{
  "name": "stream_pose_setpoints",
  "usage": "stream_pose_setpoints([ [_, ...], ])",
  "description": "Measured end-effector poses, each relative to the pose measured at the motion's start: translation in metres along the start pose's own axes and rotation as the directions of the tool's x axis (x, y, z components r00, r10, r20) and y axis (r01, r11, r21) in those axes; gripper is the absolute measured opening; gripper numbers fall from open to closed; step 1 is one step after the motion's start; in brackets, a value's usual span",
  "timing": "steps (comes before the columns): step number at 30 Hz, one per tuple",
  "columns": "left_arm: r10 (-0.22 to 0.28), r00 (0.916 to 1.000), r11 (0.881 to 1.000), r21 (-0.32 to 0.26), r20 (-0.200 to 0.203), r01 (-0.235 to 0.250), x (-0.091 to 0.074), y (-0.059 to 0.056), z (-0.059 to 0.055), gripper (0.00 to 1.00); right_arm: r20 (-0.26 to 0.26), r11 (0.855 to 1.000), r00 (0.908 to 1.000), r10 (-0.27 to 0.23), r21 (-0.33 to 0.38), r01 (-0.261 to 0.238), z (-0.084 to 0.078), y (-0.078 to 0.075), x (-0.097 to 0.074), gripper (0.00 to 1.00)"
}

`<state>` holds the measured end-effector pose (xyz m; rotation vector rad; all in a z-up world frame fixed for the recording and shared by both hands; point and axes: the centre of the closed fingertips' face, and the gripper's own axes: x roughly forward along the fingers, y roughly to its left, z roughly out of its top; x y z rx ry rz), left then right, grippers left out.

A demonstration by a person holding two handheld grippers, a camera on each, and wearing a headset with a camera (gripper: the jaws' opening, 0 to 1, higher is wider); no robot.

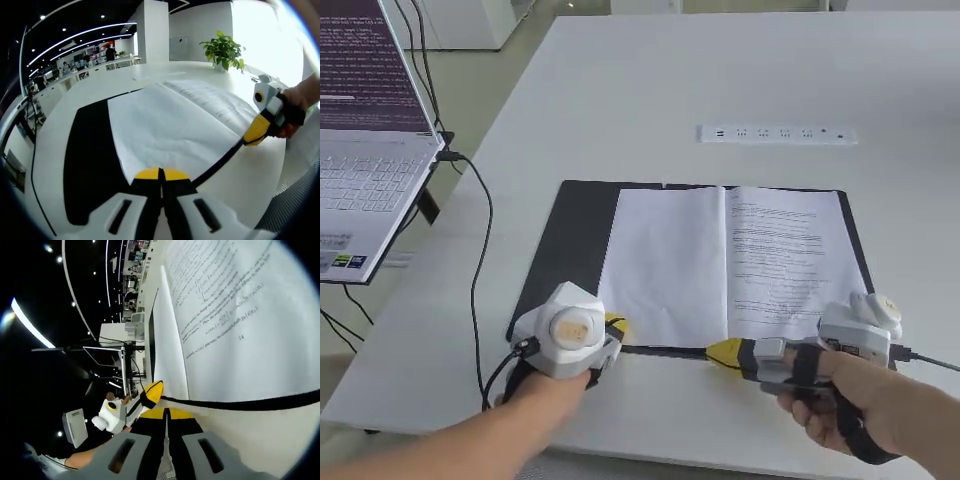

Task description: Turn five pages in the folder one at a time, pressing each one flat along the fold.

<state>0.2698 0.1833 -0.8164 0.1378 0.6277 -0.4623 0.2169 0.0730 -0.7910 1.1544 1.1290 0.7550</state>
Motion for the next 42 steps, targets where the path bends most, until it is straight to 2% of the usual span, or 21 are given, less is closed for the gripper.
stream_pose_setpoints([
  [6, 0.0, 1.0, 0.999, -0.037, -0.005, 0.0, -0.006, -0.002, 0.003, 0.0, 0.103, 0.995, 0.9942, 0.032, -0.098, -0.021, 0.01, 0.034, -0.025, 0.0],
  [11, -0.003, 0.999, 0.996, -0.087, 0.045, 0.007, -0.022, 0.0, 0.021, 0.04, 0.25, 0.989, 0.9673, 0.041, -0.149, -0.003, 0.028, 0.052, -0.059, 0.0],
  [12, -0.013, 0.9969, 0.994, -0.105, 0.078, 0.021, -0.028, -0.001, 0.029, 0.06, 0.282, 0.984, 0.9592, 0.025, -0.176, 0.026, 0.033, 0.053, -0.069, 0.01],
  [15, -0.021, 0.993, 0.992, -0.118, 0.116, 0.035, -0.044, -0.001, 0.042, 0.07, 0.34, 0.972, 0.9403, 0.01, -0.223, 0.07, 0.041, 0.058, -0.091, 0.05],
  [16, -0.022, 0.9925, 0.992, -0.12, 0.12, 0.036, -0.048, -0.001, 0.044, 0.08, 0.376, 0.964, 0.9265, -0.001, -0.244, 0.1, 0.045, 0.061, -0.101, 0.07],
  [17, -0.024, 0.9909, 0.991, -0.126, 0.133, 0.041, -0.053, 0.0, 0.048, 0.08, 0.381, 0.962, 0.9247, -0.004, -0.251, 0.107, 0.045, 0.062, -0.103, 0.08],
  [18, -0.026, 0.9897, 0.991, -0.128, 0.141, 0.044, -0.057, 0.0, 0.05, 0.09, 0.395, 0.951, 0.9185, -0.016, -0.278, 0.136, 0.047, 0.063, -0.112, 0.07],
  [20, -0.03, 0.9878, 0.99, -0.133, 0.153, 0.051, -0.066, 0.0, 0.055, 0.11, 0.443, 0.923, 0.8953, -0.048, -0.322, 0.209, 0.055, 0.061, -0.125, 0.11],
  [21, -0.034, 0.9865, 0.989, -0.136, 0.16, 0.056, -0.072, -0.001, 0.058, 0.12, 0.457, 0.913, 0.8885, -0.047, -0.341, 0.223, 0.053, 0.068, -0.131, 0.12],
  [22, -0.037, 0.9848, 0.989, -0.136, 0.17, 0.061, -0.079, -0.001, 0.062, 0.14, 0.464, 0.896, 0.884, -0.055, -0.367, 0.249, 0.051, 0.073, -0.138, 0.14],
  [23, -0.039, 0.9839, 0.988, -0.141, 0.175, 0.064, -0.083, -0.002, 0.065, 0.17, 0.481, 0.879, 0.8741, -0.069, -0.385, 0.281, 0.051, 0.075, -0.143, 0.16],
  [24, -0.04, 0.9836, 0.987, -0.146, 0.176, 0.067, -0.091, -0.004, 0.068, 0.19, 0.514, 0.838, 0.8533, -0.089, -0.424, 0.343, 0.052, 0.079, -0.152, 0.18],
  [26, -0.042, 0.9789, 0.985, -0.157, 0.2, 0.074, -0.101, -0.004, 0.074, 0.22, 0.524, 0.804, 0.846, -0.099, -0.459, 0.378, 0.049, 0.084, -0.159, 0.2],
  [27, -0.042, 0.9782, 0.984, -0.159, 0.203, 0.076, -0.105, -0.005, 0.076, 0.23, 0.545, 0.778, 0.8314, -0.107, -0.474, 0.411, 0.049, 0.087, -0.166, 0.21],
  [29, -0.044, 0.9756, 0.984, -0.16, 0.215, 0.08, -0.114, -0.006, 0.082, 0.25, 0.574, 0.73, 0.8112, -0.113, -0.505, 0.459, 0.049, 0.092, -0.176, 0.23],
  [32, -0.048, 0.9733, 0.984, -0.157, 0.224, 0.085, -0.127, -0.01, 0.089, 0.32, 0.597, 0.687, 0.7938, -0.116, -0.529, 0.498, 0.043, 0.096, -0.187, 0.27],
  [33, -0.046, 0.973, 0.984, -0.16, 0.226, 0.084, -0.128, -0.009, 0.091, 0.33, 0.599, 0.662, 0.7906, -0.128, -0.542, 0.518, 0.04, 0.095, -0.19, 0.28],
  [35, -0.051, 0.9726, 0.985, -0.152, 0.227, 0.087, -0.133, -0.012, 0.092, 0.35, 0.597, 0.642, 0.7889, -0.144, -0.55, 0.534, 0.035, 0.092, -0.194, 0.29],
  [36, -0.052, 0.9722, 0.985, -0.147, 0.229, 0.087, -0.137, -0.013, 0.094, 0.36, 0.598, 0.624, 0.7873, -0.148, -0.561, 0.544, 0.033, 0.091, -0.197, 0.3],
  [38, -0.052, 0.9766, 0.989, -0.123, 0.209, 0.08, -0.142, -0.015, 0.091, 0.38, 0.6, 0.606, 0.7808, -0.175, -0.56, 0.566, 0.029, 0.085, -0.202, 0.32],
  [42, -0.05, 0.9796, 0.989, -0.128, 0.195, 0.076, -0.149, -0.018, 0.089, 0.4, 0.614, 0.608, 0.768, -0.181, -0.544, 0.578, 0.025, 0.077, -0.21, 0.31],
])
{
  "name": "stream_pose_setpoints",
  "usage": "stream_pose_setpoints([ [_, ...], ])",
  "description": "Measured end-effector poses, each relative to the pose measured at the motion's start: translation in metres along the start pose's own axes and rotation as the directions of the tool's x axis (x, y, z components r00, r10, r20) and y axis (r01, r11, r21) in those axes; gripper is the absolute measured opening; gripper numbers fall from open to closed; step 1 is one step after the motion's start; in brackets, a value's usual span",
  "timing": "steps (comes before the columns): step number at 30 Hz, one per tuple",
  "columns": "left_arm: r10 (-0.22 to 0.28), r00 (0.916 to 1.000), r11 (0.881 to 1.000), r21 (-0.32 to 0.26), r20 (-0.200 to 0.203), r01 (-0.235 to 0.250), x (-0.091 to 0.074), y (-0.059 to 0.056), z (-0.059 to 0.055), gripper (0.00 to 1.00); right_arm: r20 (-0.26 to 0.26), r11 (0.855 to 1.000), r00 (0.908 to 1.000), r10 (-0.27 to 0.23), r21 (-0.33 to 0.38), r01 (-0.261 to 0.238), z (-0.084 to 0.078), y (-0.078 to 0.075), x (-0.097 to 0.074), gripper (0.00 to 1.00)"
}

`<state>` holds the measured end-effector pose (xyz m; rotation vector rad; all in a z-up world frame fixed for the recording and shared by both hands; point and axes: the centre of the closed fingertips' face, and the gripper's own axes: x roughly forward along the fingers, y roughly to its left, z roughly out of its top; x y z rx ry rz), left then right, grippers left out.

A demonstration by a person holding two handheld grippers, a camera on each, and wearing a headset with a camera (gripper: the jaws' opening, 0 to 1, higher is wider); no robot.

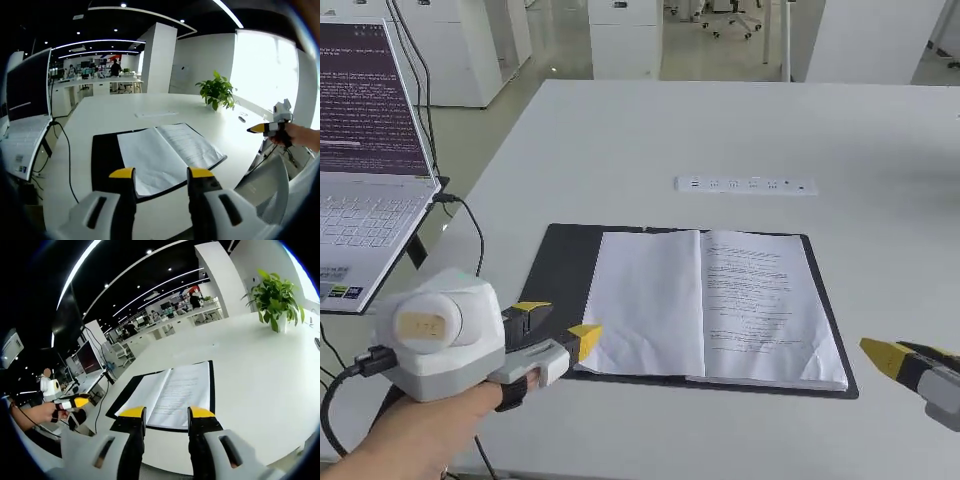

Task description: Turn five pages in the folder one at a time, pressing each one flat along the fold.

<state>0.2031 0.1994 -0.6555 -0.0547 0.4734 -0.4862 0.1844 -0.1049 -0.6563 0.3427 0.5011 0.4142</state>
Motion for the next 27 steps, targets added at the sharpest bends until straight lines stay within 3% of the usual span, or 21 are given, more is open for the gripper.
stream_pose_setpoints([
  [5, 0.006, 0.9994, 1.0, 0.015, -0.035, -0.006, -0.006, -0.003, -0.005, 0.45, -0.002, 1.0, 0.9998, -0.021, 0.0, 0.021, -0.004, -0.006, -0.004, 0.32],
  [12, -0.007, 0.9994, 1.0, 0.013, -0.034, 0.007, -0.008, -0.004, -0.01, 0.47, -0.024, 0.999, 0.999, -0.039, -0.012, 0.039, -0.011, -0.016, -0.005, 0.31],
  [19, -0.013, 0.9985, 1.0, 0.021, -0.053, 0.014, -0.001, -0.007, -0.014, 0.47, -0.032, 0.999, 0.9985, -0.044, -0.009, 0.043, -0.011, -0.021, -0.003, 0.31],
  [27, -0.032, 0.9982, 0.999, 0.027, -0.051, 0.034, 0.01, -0.016, -0.01, 0.47, -0.045, 0.999, 0.9981, -0.043, -0.003, 0.042, -0.013, -0.028, 0.0, 0.31],
])
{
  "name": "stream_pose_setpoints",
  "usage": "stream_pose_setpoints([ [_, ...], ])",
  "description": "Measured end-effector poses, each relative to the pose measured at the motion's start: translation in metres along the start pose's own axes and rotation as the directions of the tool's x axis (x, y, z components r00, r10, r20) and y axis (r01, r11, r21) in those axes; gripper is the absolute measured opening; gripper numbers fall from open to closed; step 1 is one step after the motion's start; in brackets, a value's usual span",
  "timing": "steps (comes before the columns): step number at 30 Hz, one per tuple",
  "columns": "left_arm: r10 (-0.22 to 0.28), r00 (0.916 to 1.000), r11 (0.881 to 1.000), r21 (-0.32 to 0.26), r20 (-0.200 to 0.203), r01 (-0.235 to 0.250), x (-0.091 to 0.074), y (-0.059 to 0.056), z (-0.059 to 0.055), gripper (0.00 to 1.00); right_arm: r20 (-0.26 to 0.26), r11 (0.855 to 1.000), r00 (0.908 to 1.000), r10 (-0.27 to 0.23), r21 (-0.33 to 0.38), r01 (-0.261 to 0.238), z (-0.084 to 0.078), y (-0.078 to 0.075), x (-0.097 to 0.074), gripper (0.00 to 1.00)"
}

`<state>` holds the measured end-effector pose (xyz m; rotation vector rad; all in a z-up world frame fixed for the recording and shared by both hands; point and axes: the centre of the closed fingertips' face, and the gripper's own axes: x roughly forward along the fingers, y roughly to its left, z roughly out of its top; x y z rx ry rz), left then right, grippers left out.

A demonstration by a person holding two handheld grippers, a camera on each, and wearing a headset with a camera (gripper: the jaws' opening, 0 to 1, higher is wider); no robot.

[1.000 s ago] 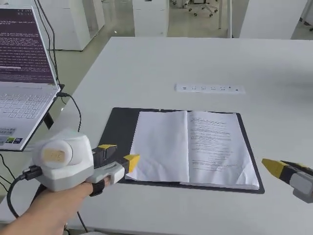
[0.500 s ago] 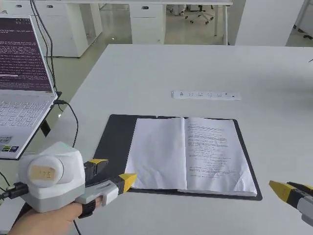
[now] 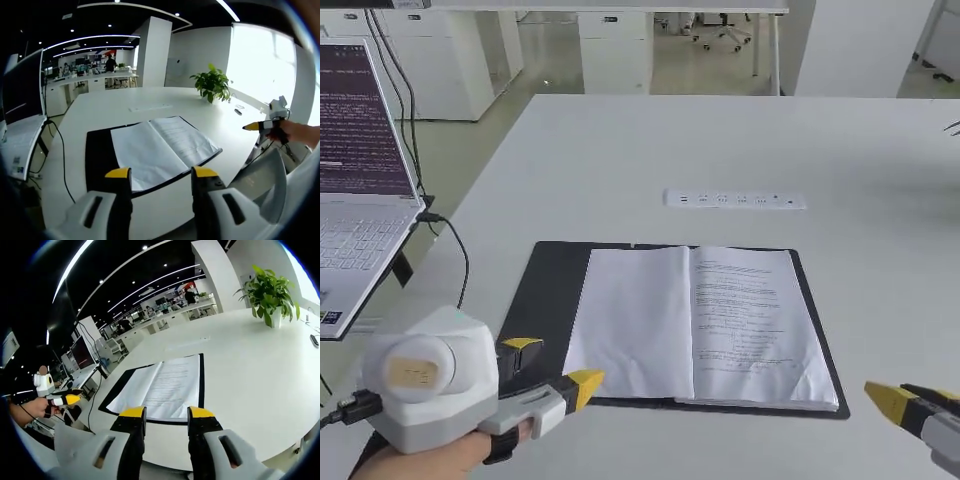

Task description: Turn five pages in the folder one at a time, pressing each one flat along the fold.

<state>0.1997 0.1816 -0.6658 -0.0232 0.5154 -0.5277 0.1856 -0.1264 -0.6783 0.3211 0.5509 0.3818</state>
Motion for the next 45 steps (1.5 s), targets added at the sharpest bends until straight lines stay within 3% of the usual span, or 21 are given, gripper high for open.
stream_pose_setpoints([
  [12, -0.034, 0.9991, 0.999, 0.034, -0.025, 0.035, 0.032, -0.015, -0.004, 0.46, -0.023, 1.0, 0.9997, 0.004, 0.031, -0.003, -0.013, -0.004, 0.011, 0.31],
  [20, -0.077, 0.9961, 0.996, 0.052, -0.044, 0.079, 0.056, -0.033, -0.008, 0.46, -0.029, 0.999, 0.9995, 0.009, 0.044, -0.008, -0.018, -0.002, 0.018, 0.31],
  [35, -0.177, 0.983, 0.978, 0.104, -0.049, 0.181, 0.128, -0.087, -0.016, 0.46, -0.044, 0.997, 0.9988, 0.02, 0.071, -0.017, -0.028, -0.007, 0.034, 0.3],
  [45, -0.216, 0.973, 0.961, 0.16, -0.081, 0.227, 0.181, -0.119, -0.031, 0.46, -0.033, 0.995, 0.9995, 0.003, 0.104, 0.0, -0.028, -0.021, 0.041, 0.3],
])
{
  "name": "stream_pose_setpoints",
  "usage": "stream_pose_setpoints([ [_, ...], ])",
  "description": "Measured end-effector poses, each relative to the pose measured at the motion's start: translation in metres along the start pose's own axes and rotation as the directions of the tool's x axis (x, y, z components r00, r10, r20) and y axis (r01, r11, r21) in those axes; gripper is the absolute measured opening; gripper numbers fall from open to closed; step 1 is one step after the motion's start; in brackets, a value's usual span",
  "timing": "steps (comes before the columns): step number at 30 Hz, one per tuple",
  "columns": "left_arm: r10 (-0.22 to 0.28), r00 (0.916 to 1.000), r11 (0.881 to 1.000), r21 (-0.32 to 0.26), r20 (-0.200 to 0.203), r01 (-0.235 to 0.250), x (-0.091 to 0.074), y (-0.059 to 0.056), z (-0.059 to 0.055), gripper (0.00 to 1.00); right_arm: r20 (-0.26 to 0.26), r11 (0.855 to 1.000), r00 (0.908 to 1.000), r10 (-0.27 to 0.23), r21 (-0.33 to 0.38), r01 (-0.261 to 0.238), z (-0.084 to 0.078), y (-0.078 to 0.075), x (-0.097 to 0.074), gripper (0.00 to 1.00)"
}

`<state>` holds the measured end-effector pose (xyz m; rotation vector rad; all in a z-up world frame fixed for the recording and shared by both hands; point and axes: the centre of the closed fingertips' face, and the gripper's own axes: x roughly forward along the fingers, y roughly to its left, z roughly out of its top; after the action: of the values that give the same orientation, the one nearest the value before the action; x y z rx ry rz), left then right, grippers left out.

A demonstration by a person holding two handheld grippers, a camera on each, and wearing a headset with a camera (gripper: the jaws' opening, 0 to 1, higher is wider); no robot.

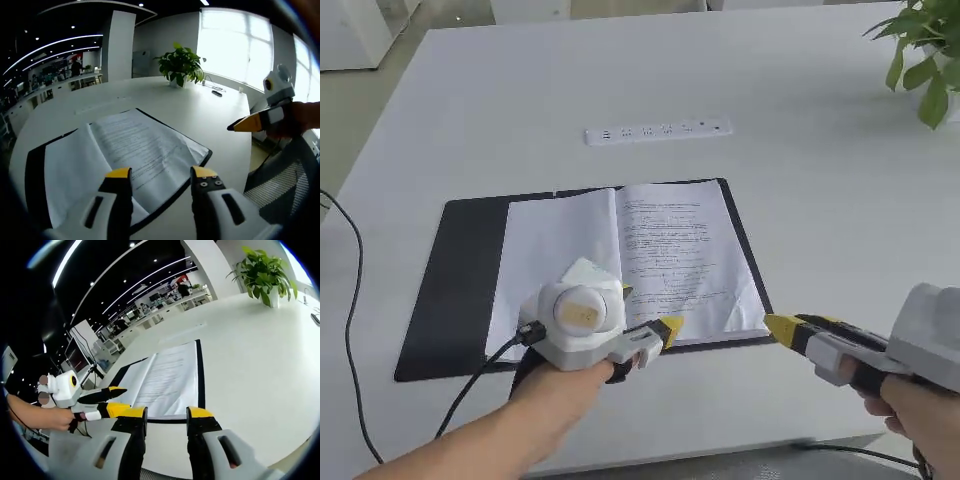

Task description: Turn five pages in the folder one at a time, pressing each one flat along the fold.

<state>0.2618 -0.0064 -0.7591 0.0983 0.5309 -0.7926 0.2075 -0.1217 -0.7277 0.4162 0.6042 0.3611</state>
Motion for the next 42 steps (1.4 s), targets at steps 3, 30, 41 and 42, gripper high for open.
stream_pose_setpoints([
  [3, -0.005, 1.0, 1.0, 0.007, 0.0, 0.005, 0.013, -0.004, -0.002, 0.46, 0.003, 1.0, 1.0, -0.004, 0.008, 0.004, 0.001, -0.004, 0.002, 0.29],
  [30, 0.066, 0.9922, 0.995, 0.068, 0.106, -0.073, 0.064, -0.01, -0.02, 0.45, 0.018, 0.999, 0.9997, -0.014, 0.048, 0.013, 0.0, -0.022, 0.016, 0.27],
  [41, 0.056, 0.9893, 0.995, 0.072, 0.135, -0.066, 0.064, -0.009, -0.022, 0.45, 0.013, 0.999, 0.9999, -0.011, 0.048, 0.011, -0.002, -0.022, 0.016, 0.26],
  [42, 0.056, 0.9892, 0.995, 0.073, 0.135, -0.066, 0.064, -0.009, -0.022, 0.45, 0.014, 0.999, 0.9998, -0.012, 0.048, 0.011, -0.002, -0.022, 0.016, 0.26],
])
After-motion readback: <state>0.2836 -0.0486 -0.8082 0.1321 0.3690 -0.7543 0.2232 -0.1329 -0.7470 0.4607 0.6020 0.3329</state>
